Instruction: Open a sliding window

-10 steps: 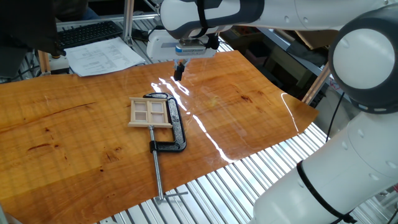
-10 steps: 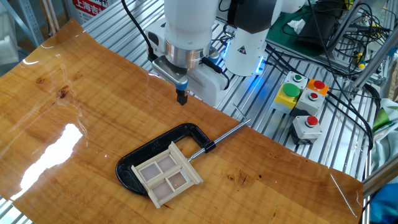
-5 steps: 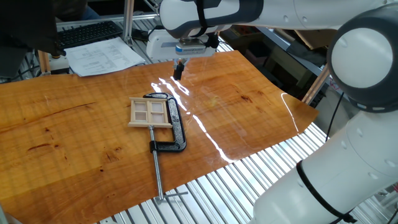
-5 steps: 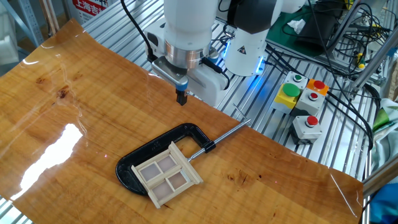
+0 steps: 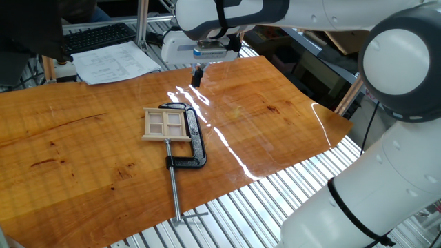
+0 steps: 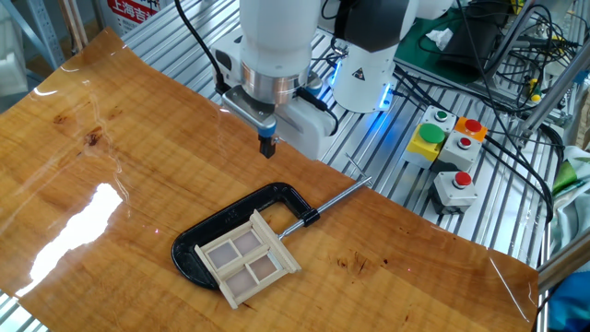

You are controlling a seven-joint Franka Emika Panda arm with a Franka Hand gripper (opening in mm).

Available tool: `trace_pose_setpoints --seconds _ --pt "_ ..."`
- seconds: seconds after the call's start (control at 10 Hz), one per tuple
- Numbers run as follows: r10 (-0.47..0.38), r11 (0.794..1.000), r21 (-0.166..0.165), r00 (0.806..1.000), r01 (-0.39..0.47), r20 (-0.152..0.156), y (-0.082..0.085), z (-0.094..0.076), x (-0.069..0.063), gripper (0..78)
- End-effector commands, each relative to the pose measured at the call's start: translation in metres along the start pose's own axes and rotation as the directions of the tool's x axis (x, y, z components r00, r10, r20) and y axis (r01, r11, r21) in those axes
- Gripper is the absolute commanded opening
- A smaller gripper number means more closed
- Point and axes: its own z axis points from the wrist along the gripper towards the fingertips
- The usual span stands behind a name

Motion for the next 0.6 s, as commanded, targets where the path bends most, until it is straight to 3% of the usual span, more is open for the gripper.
trace_pose_setpoints --seconds 0.1,0.6 --pt "-0.001 1.0 0.0 1.0 0.001 0.003 0.0 -0.0012 -0.0006 0.0" --pt "0.0 1.0 -0.015 1.0 0.0 0.0 0.0 -0.0013 -0.0006 0.0"
